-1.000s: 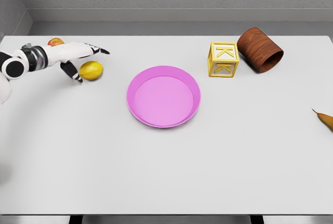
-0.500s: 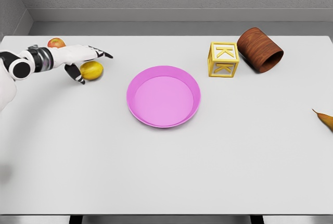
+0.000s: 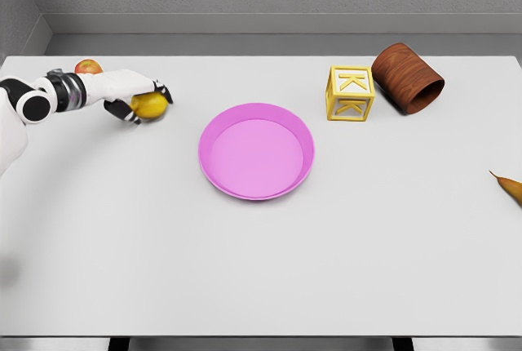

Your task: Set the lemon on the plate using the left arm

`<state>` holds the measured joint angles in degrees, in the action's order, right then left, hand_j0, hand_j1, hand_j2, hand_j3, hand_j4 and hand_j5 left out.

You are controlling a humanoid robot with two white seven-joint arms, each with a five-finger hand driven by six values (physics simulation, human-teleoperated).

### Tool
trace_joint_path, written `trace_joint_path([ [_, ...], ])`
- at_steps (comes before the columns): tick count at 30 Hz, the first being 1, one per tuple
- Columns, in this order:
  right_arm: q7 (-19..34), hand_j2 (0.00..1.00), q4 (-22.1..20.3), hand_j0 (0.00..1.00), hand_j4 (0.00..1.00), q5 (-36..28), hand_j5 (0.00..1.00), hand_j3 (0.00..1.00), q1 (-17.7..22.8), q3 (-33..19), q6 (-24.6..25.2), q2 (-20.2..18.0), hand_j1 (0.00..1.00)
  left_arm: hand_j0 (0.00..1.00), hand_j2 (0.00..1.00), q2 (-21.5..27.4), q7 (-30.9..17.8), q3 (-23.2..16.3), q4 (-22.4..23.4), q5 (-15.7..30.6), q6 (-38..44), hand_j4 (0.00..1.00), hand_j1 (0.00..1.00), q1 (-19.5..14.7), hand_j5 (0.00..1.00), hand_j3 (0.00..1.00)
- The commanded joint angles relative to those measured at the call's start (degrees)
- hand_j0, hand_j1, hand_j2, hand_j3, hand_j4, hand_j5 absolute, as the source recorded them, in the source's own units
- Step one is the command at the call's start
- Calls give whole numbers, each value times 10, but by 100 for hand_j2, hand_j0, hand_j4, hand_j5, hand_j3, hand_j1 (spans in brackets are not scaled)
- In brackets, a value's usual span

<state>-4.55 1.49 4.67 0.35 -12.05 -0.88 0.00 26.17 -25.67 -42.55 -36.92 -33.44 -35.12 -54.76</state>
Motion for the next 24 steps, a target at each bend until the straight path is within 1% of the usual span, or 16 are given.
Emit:
trace_joint_path([
  [1,1,100,0,100,100,0,100,100,0,0,0,0,100,52,52,0,0,2,0,4,1,52,52,0,52,52],
  [2,1,100,0,100,100,0,100,100,0,0,0,0,100,46,46,0,0,2,0,4,1,46,46,0,46,46],
  [3,0,100,0,100,100,0,100,100,0,0,0,0,100,45,45,0,0,2,0,4,1,45,45,0,45,45],
  [11,0,100,0,100,100,0,100,100,0,0,0,0,100,45,45,5,1,7,-1,6,1,45,45,-1,45,45],
  [18,0,100,0,100,100,0,100,100,0,0,0,0,100,45,45,5,1,12,-2,8,1,45,45,-10,45,45],
  [20,1,100,0,100,100,0,100,100,0,0,0,0,100,45,45,5,1,13,-18,9,1,45,45,-17,45,45],
  [24,0,100,0,100,100,0,100,100,0,0,0,0,100,45,45,2,1,13,-18,9,1,45,45,-17,45,45],
])
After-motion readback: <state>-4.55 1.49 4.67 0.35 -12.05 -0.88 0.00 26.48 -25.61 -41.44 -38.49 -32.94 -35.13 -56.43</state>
